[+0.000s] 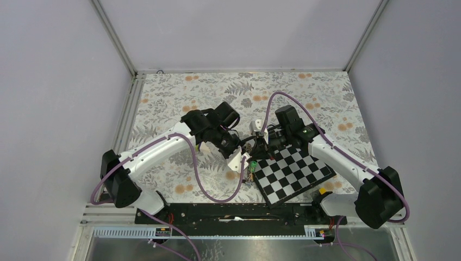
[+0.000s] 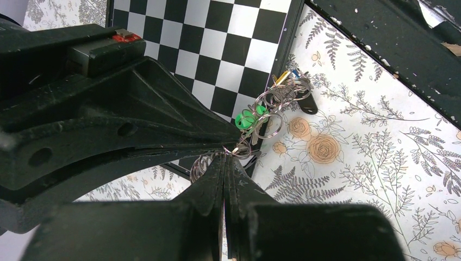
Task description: Put the keys on the keyring
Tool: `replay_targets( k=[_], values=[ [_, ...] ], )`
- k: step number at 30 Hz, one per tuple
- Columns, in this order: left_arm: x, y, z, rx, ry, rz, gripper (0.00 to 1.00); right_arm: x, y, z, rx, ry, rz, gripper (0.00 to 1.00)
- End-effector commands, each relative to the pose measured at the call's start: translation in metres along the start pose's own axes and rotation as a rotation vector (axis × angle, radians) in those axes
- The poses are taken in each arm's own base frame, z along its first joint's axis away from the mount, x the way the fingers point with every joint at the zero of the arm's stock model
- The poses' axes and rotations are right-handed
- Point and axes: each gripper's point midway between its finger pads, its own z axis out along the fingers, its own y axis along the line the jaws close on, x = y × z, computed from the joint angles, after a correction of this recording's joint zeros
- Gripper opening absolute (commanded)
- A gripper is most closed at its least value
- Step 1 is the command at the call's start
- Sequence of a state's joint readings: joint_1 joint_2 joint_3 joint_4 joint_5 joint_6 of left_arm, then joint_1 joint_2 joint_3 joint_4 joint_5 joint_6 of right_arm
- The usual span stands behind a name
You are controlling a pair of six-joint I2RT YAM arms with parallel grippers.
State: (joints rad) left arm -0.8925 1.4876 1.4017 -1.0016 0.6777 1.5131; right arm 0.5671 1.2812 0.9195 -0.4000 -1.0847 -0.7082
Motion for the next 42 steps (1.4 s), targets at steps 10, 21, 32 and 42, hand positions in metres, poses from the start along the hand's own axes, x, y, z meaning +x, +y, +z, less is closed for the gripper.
replay_targets(
  k=[10,21,32,42],
  values=[
    [-0.014,-0.009,-0.001,0.033,-0.045,0.06,0.0,-0.024,-0.005,-0.001,0.002,-0.046,-0.063,0.0],
    [-0.013,-0.018,-0.003,0.057,-0.037,0.071,0.0,-0.022,-0.007,0.0,0.008,-0.035,-0.035,0.0],
    [-0.012,-0.021,-0.006,0.06,-0.022,0.06,0.0,-0.022,-0.009,-0.001,0.021,-0.032,-0.029,0.0],
    [-0.004,-0.008,-0.006,-0.054,-0.014,-0.109,0.0,-0.049,-0.02,-0.016,0.122,-0.072,-0.052,0.0]
  ],
)
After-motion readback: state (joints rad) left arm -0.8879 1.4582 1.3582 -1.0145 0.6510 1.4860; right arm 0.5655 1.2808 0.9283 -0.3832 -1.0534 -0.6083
